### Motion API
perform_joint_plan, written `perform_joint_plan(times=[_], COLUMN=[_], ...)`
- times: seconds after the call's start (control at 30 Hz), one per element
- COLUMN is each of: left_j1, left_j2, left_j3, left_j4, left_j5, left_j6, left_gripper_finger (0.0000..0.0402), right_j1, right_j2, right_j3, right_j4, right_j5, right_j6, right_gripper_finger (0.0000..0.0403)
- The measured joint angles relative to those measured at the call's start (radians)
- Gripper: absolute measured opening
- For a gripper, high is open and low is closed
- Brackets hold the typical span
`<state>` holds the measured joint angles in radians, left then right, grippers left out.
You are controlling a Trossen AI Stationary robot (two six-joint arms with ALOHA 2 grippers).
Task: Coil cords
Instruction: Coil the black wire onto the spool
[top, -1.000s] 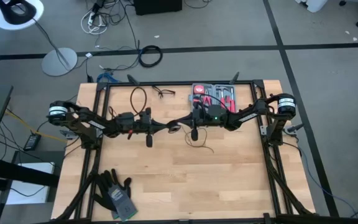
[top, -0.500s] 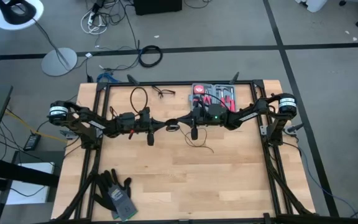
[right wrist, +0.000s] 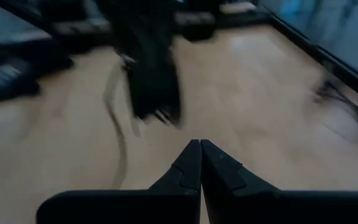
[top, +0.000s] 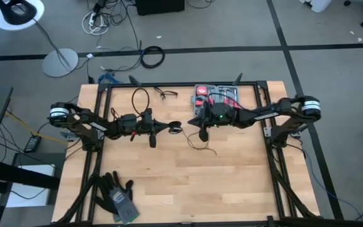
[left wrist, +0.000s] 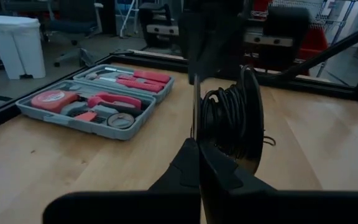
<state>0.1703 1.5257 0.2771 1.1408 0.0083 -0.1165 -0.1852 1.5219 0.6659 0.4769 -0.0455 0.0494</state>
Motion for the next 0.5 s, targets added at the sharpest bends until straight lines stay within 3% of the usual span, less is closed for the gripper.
perform_joint_plan(times=[0.27, 0.37, 0.5], left_j1=[0.0, 0.0, 0.0], left_j2=[-0.001, -0.001, -0.001], left_j3=[0.0, 0.0, 0.0], left_j4=[-0.009, -0.009, -0.011], left_j5=[-0.008, -0.019, -0.021], left_j6=[0.009, 0.014, 0.033], left_gripper_finger=[0.0, 0.0, 0.0], right_j1=[0.06, 0.12, 0.19], right_j2=[-0.171, -0.179, -0.142], right_j3=[0.0, -0.001, -0.001], right_j4=[-0.34, -0.37, -0.313], right_j5=[0.151, 0.261, 0.287], right_j6=[0.066, 0.11, 0.168], right_gripper_finger=[0.0002, 0.0002, 0.0002])
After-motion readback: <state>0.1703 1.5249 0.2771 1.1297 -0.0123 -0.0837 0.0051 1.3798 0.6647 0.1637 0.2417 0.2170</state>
